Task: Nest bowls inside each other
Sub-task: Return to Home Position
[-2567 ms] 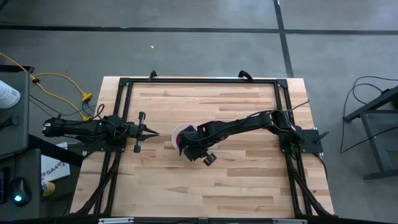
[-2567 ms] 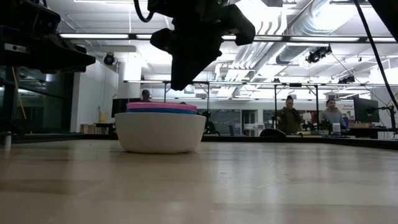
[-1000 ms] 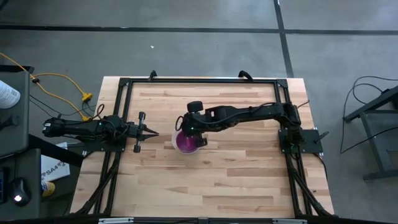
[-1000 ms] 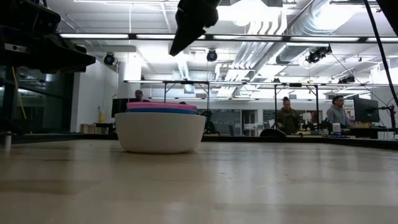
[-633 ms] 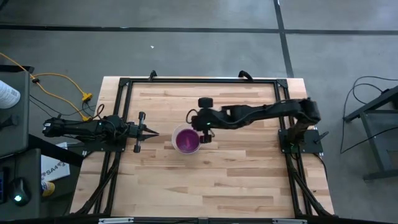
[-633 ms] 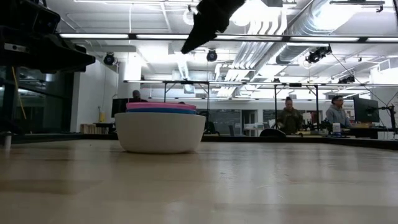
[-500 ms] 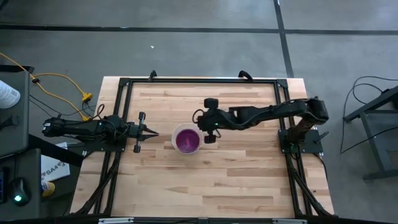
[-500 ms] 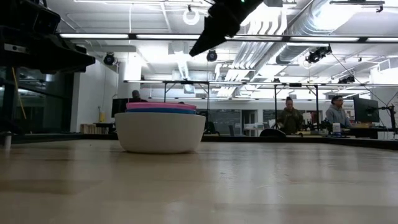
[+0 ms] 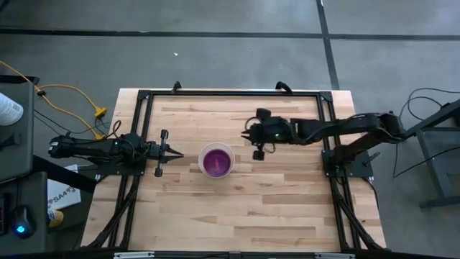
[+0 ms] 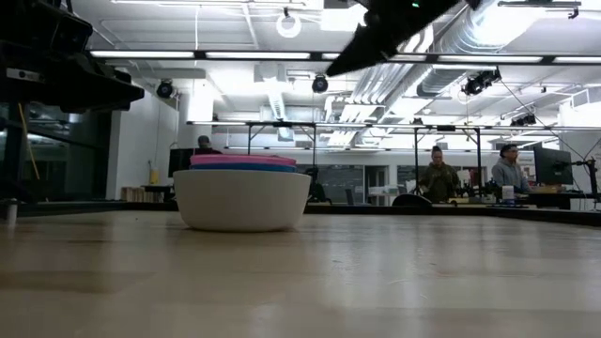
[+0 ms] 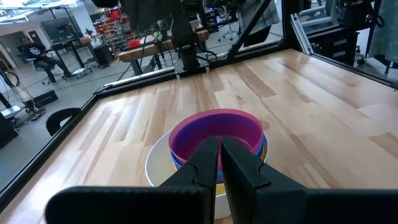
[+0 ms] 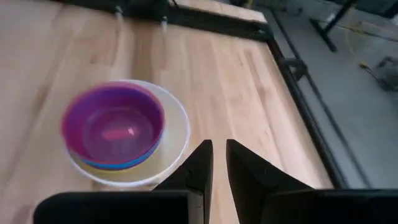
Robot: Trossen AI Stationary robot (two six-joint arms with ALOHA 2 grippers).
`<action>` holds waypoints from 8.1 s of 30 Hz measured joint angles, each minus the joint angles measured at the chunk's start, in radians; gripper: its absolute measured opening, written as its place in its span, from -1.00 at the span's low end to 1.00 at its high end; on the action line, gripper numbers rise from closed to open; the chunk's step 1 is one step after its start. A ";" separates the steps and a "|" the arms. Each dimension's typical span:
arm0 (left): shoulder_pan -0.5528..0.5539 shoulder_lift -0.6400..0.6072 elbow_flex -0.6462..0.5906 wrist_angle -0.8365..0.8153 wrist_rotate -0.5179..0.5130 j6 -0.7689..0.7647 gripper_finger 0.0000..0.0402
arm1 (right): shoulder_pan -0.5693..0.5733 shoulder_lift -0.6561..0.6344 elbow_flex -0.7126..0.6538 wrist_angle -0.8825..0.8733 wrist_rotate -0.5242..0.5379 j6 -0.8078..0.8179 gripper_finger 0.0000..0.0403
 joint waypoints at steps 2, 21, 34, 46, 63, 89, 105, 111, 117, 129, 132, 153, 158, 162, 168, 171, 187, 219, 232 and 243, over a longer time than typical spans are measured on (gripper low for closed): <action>0.000 0.000 0.000 0.000 0.000 0.000 -0.90 | -0.009 -0.031 -0.033 0.034 -0.044 0.019 -0.81; 0.000 0.000 0.000 0.001 0.000 0.000 -0.90 | -0.052 -0.221 -0.301 0.234 -0.138 0.053 -0.81; 0.000 0.000 0.000 0.001 0.000 0.000 -0.90 | -0.057 -0.370 -0.521 0.463 -0.175 0.079 -0.81; 0.000 0.000 0.000 0.001 0.000 0.000 -0.90 | -0.057 -0.528 -0.698 0.609 -0.173 0.098 -0.81; 0.000 0.000 0.000 0.001 0.000 0.000 -0.90 | -0.057 -0.723 -0.892 0.729 -0.172 0.101 -0.81; 0.000 0.000 0.000 0.001 0.000 0.000 -0.90 | -0.057 -0.971 -1.014 0.757 -0.172 0.100 -0.81; 0.000 0.000 0.000 0.001 0.000 0.000 -0.90 | -0.057 -1.120 -1.014 0.523 -0.169 0.013 -0.81; 0.000 0.000 0.000 0.001 0.000 0.000 -0.90 | -0.057 -1.182 -1.014 0.403 -0.105 0.014 -0.81; 0.000 0.000 0.000 0.001 0.000 0.000 -0.90 | -0.057 -1.232 -1.014 0.307 -0.090 0.034 -0.81; 0.000 0.000 0.000 0.001 0.000 0.000 -0.90 | -0.057 -1.280 -1.014 0.189 -0.101 0.094 -0.81; 0.000 0.000 0.000 0.001 0.000 0.000 -0.90 | -0.057 -1.286 -1.013 0.173 -0.122 0.112 -0.81; 0.000 0.000 0.000 0.001 0.000 0.000 -0.90 | -0.058 -1.283 -0.932 -0.124 -0.106 0.156 -0.81; 0.000 0.000 0.000 0.001 0.000 0.000 -0.90 | -0.057 -1.308 -0.934 -0.112 -0.145 0.178 -0.81; 0.000 0.000 0.000 0.001 0.000 0.000 -0.90 | -0.057 -1.327 -0.943 -0.075 -0.149 0.183 -0.81; 0.000 0.000 0.000 0.001 0.000 0.000 -0.90 | -0.057 -1.329 -0.962 -0.003 -0.186 0.192 -0.81; 0.000 0.000 0.000 0.001 0.000 0.000 -0.90 | -0.057 -1.329 -0.979 0.047 -0.212 0.205 -0.81; 0.000 0.000 0.000 0.001 0.000 0.000 -0.90 | -0.057 -1.328 -1.020 0.154 -0.248 0.228 -0.81; 0.000 0.000 0.000 0.001 0.000 0.000 -0.90 | -0.057 -1.328 -1.022 0.158 -0.244 0.232 -0.81; 0.000 0.000 0.000 0.001 0.000 0.000 -0.90 | -0.057 -1.328 -1.022 0.159 -0.244 0.232 -0.81; 0.000 0.000 0.000 0.001 0.000 0.000 -0.90 | -0.057 -1.328 -1.022 0.159 -0.244 0.232 -0.81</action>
